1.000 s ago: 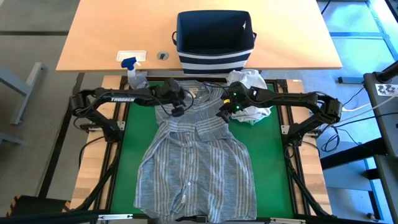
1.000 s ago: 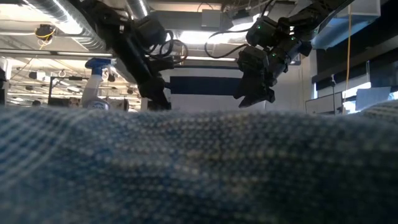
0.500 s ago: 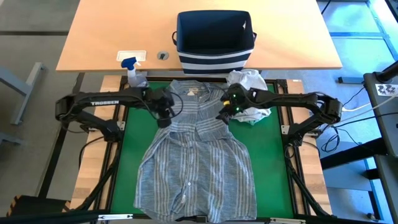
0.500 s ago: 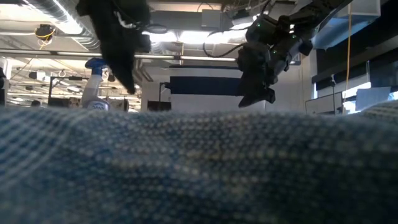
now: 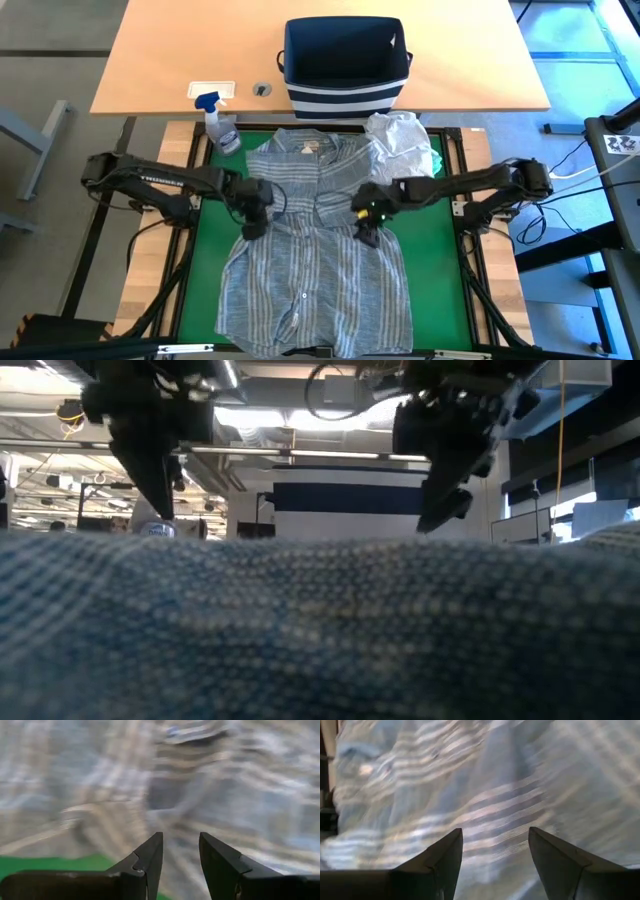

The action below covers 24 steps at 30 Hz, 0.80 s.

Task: Fold laundry
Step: Fold the blue polo shirt

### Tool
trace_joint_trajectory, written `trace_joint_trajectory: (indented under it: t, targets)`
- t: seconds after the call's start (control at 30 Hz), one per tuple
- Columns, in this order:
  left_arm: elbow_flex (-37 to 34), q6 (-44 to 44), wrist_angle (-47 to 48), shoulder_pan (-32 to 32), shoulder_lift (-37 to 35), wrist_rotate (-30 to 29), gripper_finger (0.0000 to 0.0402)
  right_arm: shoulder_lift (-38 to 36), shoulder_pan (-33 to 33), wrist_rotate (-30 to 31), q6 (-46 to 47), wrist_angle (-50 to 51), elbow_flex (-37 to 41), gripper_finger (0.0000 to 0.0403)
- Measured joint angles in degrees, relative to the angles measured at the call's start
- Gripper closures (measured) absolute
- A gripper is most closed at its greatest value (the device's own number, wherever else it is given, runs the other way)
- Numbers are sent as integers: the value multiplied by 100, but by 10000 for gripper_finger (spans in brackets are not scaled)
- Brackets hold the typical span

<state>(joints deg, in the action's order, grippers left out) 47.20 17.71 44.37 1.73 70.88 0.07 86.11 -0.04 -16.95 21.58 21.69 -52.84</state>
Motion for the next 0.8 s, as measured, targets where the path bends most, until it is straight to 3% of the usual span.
trace_joint_trajectory:
  t: [0.3, 0.57, 0.67, 0.8]
  targets:
    - [162, 1501, -1266, -1541, -11, 14, 280, -464, 1441, 644, 459, 204, -2, 178]
    - [175, 1410, -2485, -2095, -11, -373, 280, -680, 2688, 992, 697, -206, -4, 178]
    - [175, 959, -2826, -2076, -9, -513, 280, -591, 2901, 1090, 814, -828, -9, 178]
    - [178, 699, -3135, -2174, -9, -277, 280, -481, 2947, 1030, 1472, -1680, -6, 178]
